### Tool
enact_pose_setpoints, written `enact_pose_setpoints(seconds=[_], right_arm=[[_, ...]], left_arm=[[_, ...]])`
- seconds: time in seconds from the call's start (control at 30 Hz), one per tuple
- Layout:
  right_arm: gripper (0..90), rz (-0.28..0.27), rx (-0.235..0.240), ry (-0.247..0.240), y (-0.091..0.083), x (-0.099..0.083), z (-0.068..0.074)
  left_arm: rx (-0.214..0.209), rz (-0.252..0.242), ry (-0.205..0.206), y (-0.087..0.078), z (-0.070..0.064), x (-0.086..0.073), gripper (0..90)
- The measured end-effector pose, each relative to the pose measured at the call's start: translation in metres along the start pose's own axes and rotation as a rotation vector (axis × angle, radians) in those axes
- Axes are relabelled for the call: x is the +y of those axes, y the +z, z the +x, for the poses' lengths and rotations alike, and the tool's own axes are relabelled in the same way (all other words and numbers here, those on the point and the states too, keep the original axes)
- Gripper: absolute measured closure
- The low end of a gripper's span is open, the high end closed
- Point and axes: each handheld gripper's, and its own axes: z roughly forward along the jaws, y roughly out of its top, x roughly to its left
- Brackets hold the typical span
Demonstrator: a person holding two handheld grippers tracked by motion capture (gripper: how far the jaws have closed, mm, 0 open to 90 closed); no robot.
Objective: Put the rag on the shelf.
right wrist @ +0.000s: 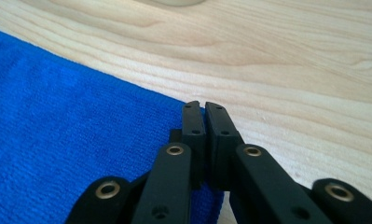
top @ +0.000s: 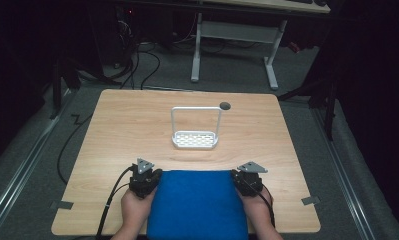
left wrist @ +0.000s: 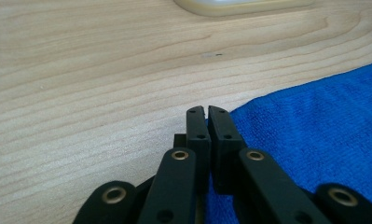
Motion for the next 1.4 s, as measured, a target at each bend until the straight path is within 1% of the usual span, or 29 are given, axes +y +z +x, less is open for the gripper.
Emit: enact_pose_setpoints(seconds=[0.07, 0.1, 0.13, 0.17, 0.2, 0.23, 0.27, 0.33, 0.37, 0.43, 0.47, 0.5, 0.53, 0.57, 0.6, 0.63, 0.67, 0.7, 0.73, 0.8, 0.83, 0.87, 0.9, 0.93, 1.0, 1.17, 1.23, 1.37, 1.4], right_arm=[[88.2, -0.04, -0.012, -0.013, -0.003, 0.003, 0.001], [88.2, -0.083, -0.017, -0.018, -0.008, 0.006, 0.002], [88.2, -0.11, -0.021, -0.023, -0.012, 0.007, 0.002], [88.2, -0.136, -0.027, -0.017, -0.015, 0.008, 0.002], [88.2, -0.136, -0.027, -0.017, -0.015, 0.008, 0.002], [88.3, -0.188, -0.022, -0.002, -0.022, 0.012, 0.003], [88.3, -0.213, -0.026, -0.015, -0.026, 0.014, 0.003], [88.2, -0.255, -0.027, -0.022, -0.034, 0.019, 0.004], [88.2, -0.277, -0.02, -0.018, -0.038, 0.021, 0.004], [88.2, -0.299, 0.001, -0.009, -0.043, 0.027, 0.004], [88.2, -0.299, 0.001, -0.009, -0.043, 0.027, 0.004], [88.2, -0.331, -0.003, -0.016, -0.048, 0.032, 0.004], [88.2, -0.345, -0.001, -0.019, -0.05, 0.035, 0.004], [88.2, -0.358, 0.001, -0.018, -0.053, 0.037, 0.004], [88.2, -0.382, 0.0, -0.025, -0.056, 0.04, 0.005], [88.2, -0.382, 0.0, -0.025, -0.056, 0.04, 0.005], [88.2, -0.399, 0.0, -0.027, -0.059, 0.043, 0.006], [88.2, -0.43, 0.003, -0.033, -0.065, 0.049, 0.007], [88.2, -0.445, 0.003, -0.034, -0.067, 0.052, 0.007], [88.2, -0.455, 0.007, -0.035, -0.069, 0.055, 0.008], [88.2, -0.48, 0.005, -0.04, -0.074, 0.062, 0.009], [88.2, -0.48, 0.005, -0.04, -0.074, 0.062, 0.009], [88.2, -0.487, 0.009, -0.041, -0.076, 0.065, 0.009], [88.2, -0.505, 0.01, -0.047, -0.079, 0.071, 0.009], [88.2, -0.514, 0.008, -0.048, -0.081, 0.074, 0.01], [88.2, -0.559, 0.017, -0.059, -0.091, 0.091, 0.01], [88.2, -0.563, 0.018, -0.063, -0.093, 0.094, 0.01], [88.2, -0.6, 0.017, -0.076, -0.099, 0.108, 0.012], [88.2, -0.6, 0.017, -0.076, -0.099, 0.108, 0.012]], left_arm=[[0.001, -0.048, -0.016, -0.004, 0.001, -0.001, 88.4], [-0.021, -0.113, -0.029, -0.01, 0.001, 0.0, 88.4], [-0.021, -0.113, -0.029, -0.01, 0.001, 0.0, 88.4], [-0.02, -0.137, -0.03, -0.013, -0.001, 0.002, 88.4], [-0.021, -0.157, -0.03, -0.016, -0.002, 0.004, 88.4], [-0.025, -0.168, -0.03, -0.018, -0.002, 0.006, 88.3], [-0.02, -0.202, -0.025, -0.024, -0.004, 0.01, 88.3], [-0.018, -0.236, -0.018, -0.031, -0.005, 0.016, 88.4], [-0.015, -0.252, -0.014, -0.035, -0.005, 0.019, 88.3], [-0.013, -0.289, -0.007, -0.042, -0.007, 0.025, 88.3], [-0.013, -0.289, -0.007, -0.042, -0.007, 0.025, 88.3], [-0.01, -0.305, 0.009, -0.047, -0.009, 0.033, 88.3], [-0.007, -0.311, 0.017, -0.049, -0.009, 0.035, 88.3], [-0.001, -0.329, 0.027, -0.053, -0.011, 0.039, 88.3], [0.003, -0.338, 0.037, -0.056, -0.012, 0.043, 88.3], [0.003, -0.338, 0.037, -0.056, -0.012, 0.043, 88.3], [0.009, -0.347, 0.047, -0.059, -0.012, 0.047, 88.3], [0.004, -0.368, 0.049, -0.065, -0.013, 0.054, 88.3], [0.006, -0.376, 0.056, -0.067, -0.013, 0.058, 88.3], [0.009, -0.385, 0.062, -0.07, -0.014, 0.061, 88.3], [0.013, -0.4, 0.074, -0.074, -0.015, 0.067, 88.3], [0.013, -0.4, 0.074, -0.074, -0.015, 0.067, 88.3], [0.02, -0.407, 0.084, -0.076, -0.016, 0.071, 88.3], [0.022, -0.419, 0.088, -0.078, -0.015, 0.076, 88.3], [0.021, -0.424, 0.087, -0.08, -0.015, 0.079, 88.3], [0.033, -0.457, 0.095, -0.089, -0.012, 0.095, 88.3], [0.034, -0.464, 0.094, -0.091, -0.012, 0.097, 88.3], [0.047, -0.499, 0.099, -0.099, -0.01, 0.109, 88.3], [0.047, -0.499, 0.099, -0.099, -0.01, 0.109, 88.3]])
